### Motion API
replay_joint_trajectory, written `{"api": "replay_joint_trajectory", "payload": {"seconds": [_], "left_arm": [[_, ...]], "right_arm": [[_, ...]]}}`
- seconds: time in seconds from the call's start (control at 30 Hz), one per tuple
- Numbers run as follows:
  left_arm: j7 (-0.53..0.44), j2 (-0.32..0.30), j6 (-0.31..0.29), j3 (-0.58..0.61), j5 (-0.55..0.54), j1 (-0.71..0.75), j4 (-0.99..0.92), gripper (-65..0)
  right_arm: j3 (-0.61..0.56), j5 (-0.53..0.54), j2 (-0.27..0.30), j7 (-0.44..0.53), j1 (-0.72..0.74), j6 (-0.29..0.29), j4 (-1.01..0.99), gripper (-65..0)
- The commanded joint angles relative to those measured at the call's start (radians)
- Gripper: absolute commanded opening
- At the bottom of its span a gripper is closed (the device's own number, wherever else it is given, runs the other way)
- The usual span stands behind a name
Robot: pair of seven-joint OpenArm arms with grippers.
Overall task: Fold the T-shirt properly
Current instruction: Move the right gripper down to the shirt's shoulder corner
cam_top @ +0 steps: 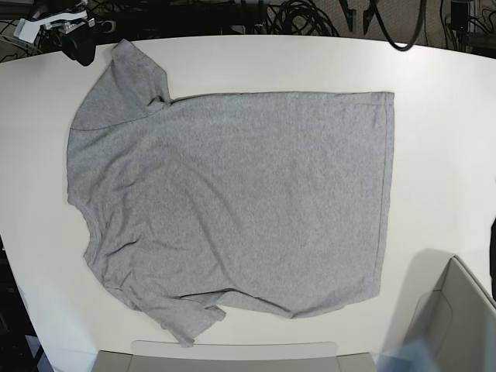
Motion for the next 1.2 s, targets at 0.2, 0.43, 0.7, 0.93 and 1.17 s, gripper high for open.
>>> {"api": "replay_joint_trajectory", "payload": {"seconds": [0.2, 0.43, 0.7, 0.93, 1.17], "left_arm": [[-0.031, -0.003, 0.006, 0.001, 0.0, 0.008, 0.012, -51.7], [0.026, -0.003, 0.006, 0.003, 0.0, -0.001, 0.017, -51.7], [0.029, -0.003, 0.006, 0.003, 0.0, -0.001, 0.018, -51.7], [0.031, -0.003, 0.006, 0.003, 0.0, -0.001, 0.018, -51.7], [0.031, -0.003, 0.006, 0.003, 0.0, -0.001, 0.018, -51.7]], "right_arm": [[-0.117, 0.126, 0.057, 0.016, 0.128, 0.012, -0.079, -36.7], [-0.309, 0.126, 0.107, 0.016, 0.309, 0.107, -0.172, -36.7], [-0.439, 0.126, 0.12, 0.016, 0.389, 0.136, -0.206, -36.8], [-0.395, 0.126, 0.075, 0.019, 0.381, 0.136, -0.271, -36.8], [-0.31, 0.126, 0.065, 0.016, 0.38, 0.136, -0.315, -36.8]]}}
